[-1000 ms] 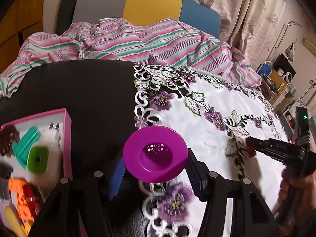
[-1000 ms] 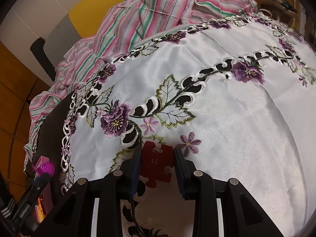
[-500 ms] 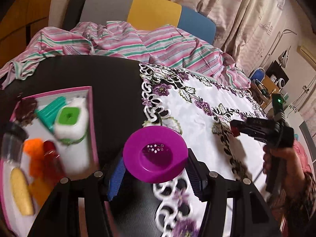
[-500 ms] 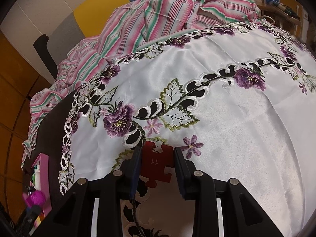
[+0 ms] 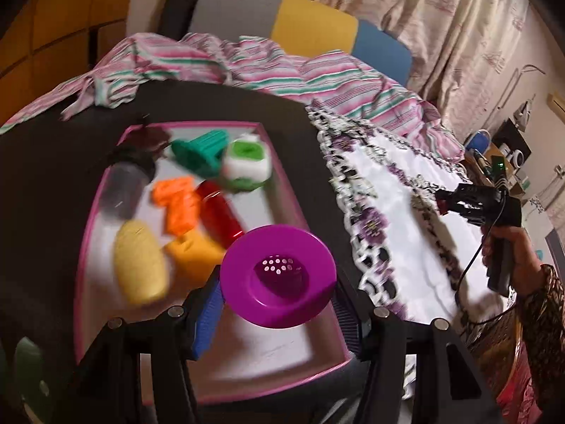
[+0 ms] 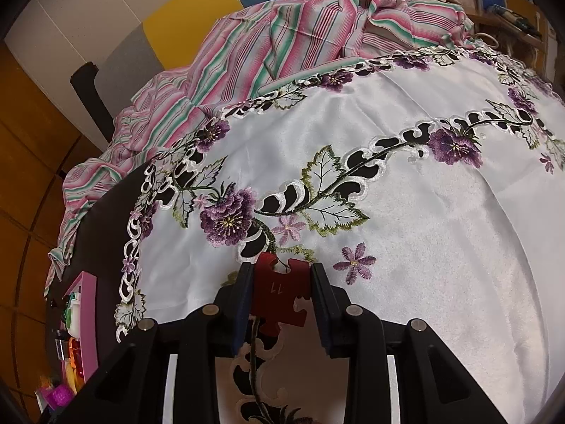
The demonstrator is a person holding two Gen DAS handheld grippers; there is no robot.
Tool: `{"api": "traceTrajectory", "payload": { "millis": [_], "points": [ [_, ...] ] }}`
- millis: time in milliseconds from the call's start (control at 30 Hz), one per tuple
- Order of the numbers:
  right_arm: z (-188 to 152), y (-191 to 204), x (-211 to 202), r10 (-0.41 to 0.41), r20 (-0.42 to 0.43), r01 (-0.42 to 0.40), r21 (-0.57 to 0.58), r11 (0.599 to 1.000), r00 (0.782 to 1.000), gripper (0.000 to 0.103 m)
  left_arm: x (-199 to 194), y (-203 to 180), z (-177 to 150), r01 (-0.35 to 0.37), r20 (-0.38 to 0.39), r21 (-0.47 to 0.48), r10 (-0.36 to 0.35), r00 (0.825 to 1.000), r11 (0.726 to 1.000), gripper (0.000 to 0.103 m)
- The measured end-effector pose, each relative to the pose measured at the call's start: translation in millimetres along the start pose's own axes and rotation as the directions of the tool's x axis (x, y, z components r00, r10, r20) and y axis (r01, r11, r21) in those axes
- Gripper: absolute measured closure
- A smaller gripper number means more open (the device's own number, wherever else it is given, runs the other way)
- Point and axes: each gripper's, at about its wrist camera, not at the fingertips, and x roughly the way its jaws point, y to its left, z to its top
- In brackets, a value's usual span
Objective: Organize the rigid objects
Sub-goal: 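Carry the magenta cup piece into the pink tray and open the left tool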
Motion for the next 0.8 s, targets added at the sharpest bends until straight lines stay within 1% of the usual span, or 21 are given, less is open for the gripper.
{"api": "traceTrajectory", "payload": {
  "millis": [167, 333, 500, 600, 767, 800],
  "points": [
    [0.2, -2.5, -1.2, -0.005, 0.006, 0.005, 0.009, 1.000, 1.000, 0.071, -8.2, 23.3, -14.0, -0.041, -0.007, -0.021, 0.041, 0.999, 0.999, 0.045],
    [-0.3, -2.7, -1.3, -0.015, 0.005, 0.015, 0.009, 1.000, 1.000, 0.071, -12.0, 43.0, -25.5, -0.067, -0.019, -0.044, 0.067, 0.998, 0.997, 0.045],
    [-0.8, -2.6, -2.3, -0.020, 0.010, 0.020, 0.009, 1.000, 1.000, 0.071, -10.5, 54.6, -32.0, -0.084, -0.043, -0.058, 0.082, 0.996, 0.995, 0.044],
    [-0.5, -2.0, -5.6, -0.021, 0.024, 0.021, 0.009, 1.000, 0.999, 0.071, -12.6, 57.9, -34.1, -0.114, -0.034, -0.061, 0.112, 0.993, 0.992, 0.044],
    [-0.8, 4.0, -14.1, -0.021, 0.059, 0.022, -0.017, 1.000, 0.998, 0.071, -17.5, 67.8, -34.7, -0.103, -0.015, -0.091, 0.102, 0.995, 0.991, 0.044],
    [-0.9, 7.0, -16.6, -0.023, 0.071, 0.026, -0.031, 0.999, 0.997, 0.071, -17.9, 70.1, -34.5, -0.090, -0.012, -0.097, 0.089, 0.996, 0.991, 0.044]
  ]
}}
